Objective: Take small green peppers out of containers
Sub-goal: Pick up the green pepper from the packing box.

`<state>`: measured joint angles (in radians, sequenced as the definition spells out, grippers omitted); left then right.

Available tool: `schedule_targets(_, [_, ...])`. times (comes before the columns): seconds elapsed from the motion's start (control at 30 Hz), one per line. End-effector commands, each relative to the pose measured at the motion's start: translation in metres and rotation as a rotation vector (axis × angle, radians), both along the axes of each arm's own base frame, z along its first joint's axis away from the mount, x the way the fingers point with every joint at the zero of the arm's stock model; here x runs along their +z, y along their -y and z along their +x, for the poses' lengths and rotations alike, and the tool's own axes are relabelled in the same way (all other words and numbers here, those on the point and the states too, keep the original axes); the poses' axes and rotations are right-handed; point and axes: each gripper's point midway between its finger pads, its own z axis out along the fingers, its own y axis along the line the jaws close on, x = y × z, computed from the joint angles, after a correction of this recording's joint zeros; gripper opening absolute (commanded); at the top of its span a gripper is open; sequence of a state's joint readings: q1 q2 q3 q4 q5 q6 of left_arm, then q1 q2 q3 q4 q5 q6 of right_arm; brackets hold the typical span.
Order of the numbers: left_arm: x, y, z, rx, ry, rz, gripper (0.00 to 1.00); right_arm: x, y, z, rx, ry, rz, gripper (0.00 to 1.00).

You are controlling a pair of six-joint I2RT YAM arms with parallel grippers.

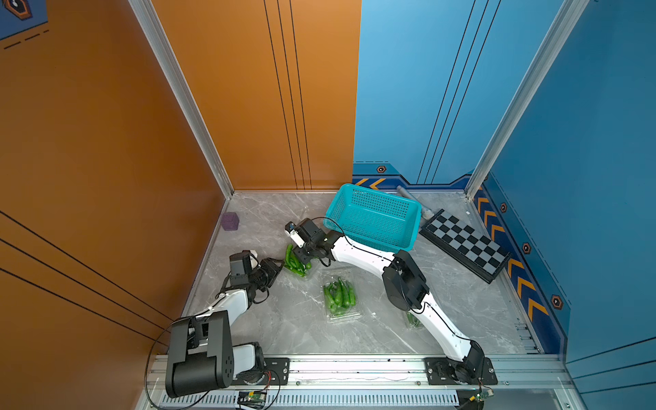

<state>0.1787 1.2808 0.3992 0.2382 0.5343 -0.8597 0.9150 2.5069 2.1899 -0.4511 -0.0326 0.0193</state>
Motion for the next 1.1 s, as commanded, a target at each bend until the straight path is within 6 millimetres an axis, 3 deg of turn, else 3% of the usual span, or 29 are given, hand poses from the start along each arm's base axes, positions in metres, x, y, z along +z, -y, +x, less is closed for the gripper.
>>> schedule_targets(0.0, [-0.004, -0.003, -0.004, -0.003, -0.012, 0.011, 0.49, -0.012, -0.001, -0.004, -0.03, 0.028, -0.057, 0.46])
schedule_targets(0.2, [-0.005, -0.002, -0.004, -0.005, -0.015, 0.011, 0.49, -0.018, -0.007, -0.003, -0.034, 0.006, -0.036, 0.46])
schedule_targets(0.67, [-0.006, -0.004, -0.002, -0.002, -0.016, 0.013, 0.48, -0.025, -0.003, -0.005, -0.039, -0.068, -0.016, 0.34])
schedule_targets(0.77, [-0.006, -0.004, -0.003, -0.003, -0.017, 0.013, 0.48, -0.02, -0.004, -0.005, -0.033, -0.061, -0.01, 0.28])
schedule_targets(1.0, [-0.006, -0.004, -0.003, -0.003, -0.016, 0.014, 0.48, 0.002, -0.004, -0.005, -0.025, -0.035, 0.017, 0.3])
schedule_targets(1.07, [-0.006, -0.003, -0.003, -0.004, -0.015, 0.015, 0.48, 0.009, -0.004, -0.004, -0.026, -0.027, 0.026, 0.25])
